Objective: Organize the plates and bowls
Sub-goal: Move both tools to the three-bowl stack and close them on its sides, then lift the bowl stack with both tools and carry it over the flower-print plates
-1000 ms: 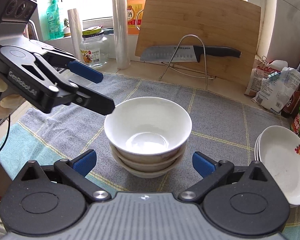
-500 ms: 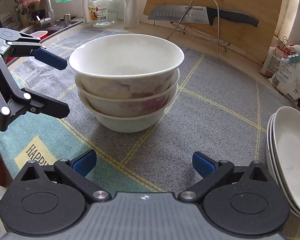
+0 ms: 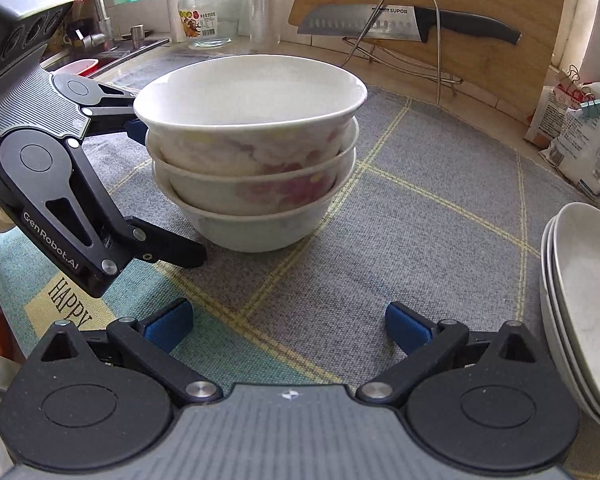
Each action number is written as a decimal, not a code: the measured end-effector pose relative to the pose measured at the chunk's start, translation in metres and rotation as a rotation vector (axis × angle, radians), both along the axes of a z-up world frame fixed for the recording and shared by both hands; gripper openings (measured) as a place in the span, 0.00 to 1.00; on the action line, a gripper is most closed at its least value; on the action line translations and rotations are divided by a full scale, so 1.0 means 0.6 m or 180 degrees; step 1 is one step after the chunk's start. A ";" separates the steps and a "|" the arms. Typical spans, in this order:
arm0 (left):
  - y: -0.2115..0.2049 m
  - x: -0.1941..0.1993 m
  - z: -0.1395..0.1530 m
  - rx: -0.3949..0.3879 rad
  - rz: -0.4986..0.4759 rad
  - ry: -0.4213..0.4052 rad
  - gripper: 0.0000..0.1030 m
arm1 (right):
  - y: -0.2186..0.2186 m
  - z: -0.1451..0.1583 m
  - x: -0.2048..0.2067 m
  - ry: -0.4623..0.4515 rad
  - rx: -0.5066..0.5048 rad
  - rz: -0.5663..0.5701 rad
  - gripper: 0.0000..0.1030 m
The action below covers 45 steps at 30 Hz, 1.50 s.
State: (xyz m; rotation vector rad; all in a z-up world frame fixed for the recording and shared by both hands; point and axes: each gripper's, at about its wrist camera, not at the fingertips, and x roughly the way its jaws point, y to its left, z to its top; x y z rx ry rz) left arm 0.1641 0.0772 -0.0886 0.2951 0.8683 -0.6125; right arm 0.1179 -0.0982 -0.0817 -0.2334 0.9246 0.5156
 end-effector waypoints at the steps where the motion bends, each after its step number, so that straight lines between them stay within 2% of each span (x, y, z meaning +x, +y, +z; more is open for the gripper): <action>1: 0.001 0.001 0.000 -0.0006 -0.0033 -0.0005 0.99 | 0.000 0.000 0.000 -0.0002 0.0000 -0.0018 1.00; 5: 0.008 0.006 -0.001 -0.0041 -0.0145 -0.0047 1.00 | 0.002 -0.001 0.001 0.0006 -0.0005 -0.0058 1.00; 13: 0.033 0.006 -0.011 -0.0278 -0.0429 -0.0300 1.00 | 0.002 -0.004 -0.006 -0.0058 0.0029 -0.0175 1.00; 20: 0.036 0.009 -0.012 -0.0290 -0.0539 -0.0346 1.00 | 0.006 -0.005 -0.010 -0.0065 0.0015 -0.0259 1.00; 23: 0.034 0.015 -0.009 -0.0240 -0.0611 -0.0275 1.00 | 0.006 -0.004 -0.007 -0.0047 0.0004 -0.0228 1.00; 27: 0.035 0.014 -0.005 -0.0170 -0.0838 -0.0311 0.97 | 0.008 0.000 0.005 0.0004 -0.0050 -0.0054 1.00; 31: 0.035 0.011 0.009 -0.0087 -0.1112 -0.0444 0.97 | 0.013 0.007 0.012 -0.0095 -0.0122 0.0267 1.00; 34: 0.037 0.024 0.017 -0.0163 -0.1195 -0.0358 0.91 | 0.015 0.017 0.021 -0.0160 -0.0128 0.0555 1.00; 40: 0.029 0.042 0.018 -0.0182 -0.1483 -0.0211 0.88 | 0.023 0.029 0.050 -0.0197 -0.0148 0.0922 0.99; 45: 0.029 0.054 0.016 -0.0245 -0.1594 -0.0090 0.86 | 0.030 0.030 0.067 -0.0148 -0.0121 0.1124 0.90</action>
